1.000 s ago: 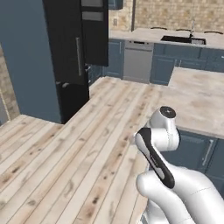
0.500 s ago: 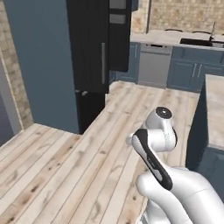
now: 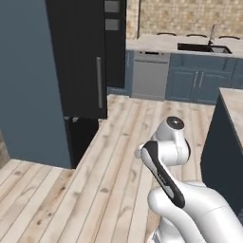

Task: Pick the pear and orange from the fridge and place them on the plate next to the blender to make a fruit smoothie.

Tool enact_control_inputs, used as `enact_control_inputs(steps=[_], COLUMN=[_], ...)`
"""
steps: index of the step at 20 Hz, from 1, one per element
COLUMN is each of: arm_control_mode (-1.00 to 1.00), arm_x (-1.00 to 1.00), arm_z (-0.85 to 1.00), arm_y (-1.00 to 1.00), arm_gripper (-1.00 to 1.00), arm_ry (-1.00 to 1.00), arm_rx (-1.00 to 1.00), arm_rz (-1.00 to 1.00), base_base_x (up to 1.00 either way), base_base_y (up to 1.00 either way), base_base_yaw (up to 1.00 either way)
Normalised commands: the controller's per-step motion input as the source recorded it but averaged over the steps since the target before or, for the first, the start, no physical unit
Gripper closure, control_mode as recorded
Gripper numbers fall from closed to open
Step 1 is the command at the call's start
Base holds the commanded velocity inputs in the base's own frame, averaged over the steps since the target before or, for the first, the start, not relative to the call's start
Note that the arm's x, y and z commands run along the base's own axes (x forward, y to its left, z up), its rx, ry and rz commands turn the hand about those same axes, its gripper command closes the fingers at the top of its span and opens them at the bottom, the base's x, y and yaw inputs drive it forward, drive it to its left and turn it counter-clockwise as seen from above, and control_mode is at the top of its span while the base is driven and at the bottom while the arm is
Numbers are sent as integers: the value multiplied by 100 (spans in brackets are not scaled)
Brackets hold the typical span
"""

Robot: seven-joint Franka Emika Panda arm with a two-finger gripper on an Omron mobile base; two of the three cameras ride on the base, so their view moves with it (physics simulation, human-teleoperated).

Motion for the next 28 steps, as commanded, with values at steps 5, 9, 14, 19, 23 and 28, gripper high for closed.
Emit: enact_control_inputs(steps=[5, 9, 14, 19, 23, 28], arm_control_mode=[100, 100, 100, 100, 100, 100], arm_x=[0, 0, 0, 0, 0, 0], arm_z=[0, 0, 0, 0, 0, 0], arm_y=[0, 0, 0, 0, 0, 0], arm_gripper=[-100, -100, -100, -100, -100, -100], arm_ry=[0, 0, 0, 0, 0, 0], arm_rx=[0, 0, 0, 0, 0, 0], arm_rz=[0, 0, 0, 0, 0, 0], base_base_x=[100, 100, 100, 100, 100, 100], base_base_y=[-3, -23, -21, -14, -26, -18], base_base_yaw=[-12, 0, 3, 22, 30, 45])
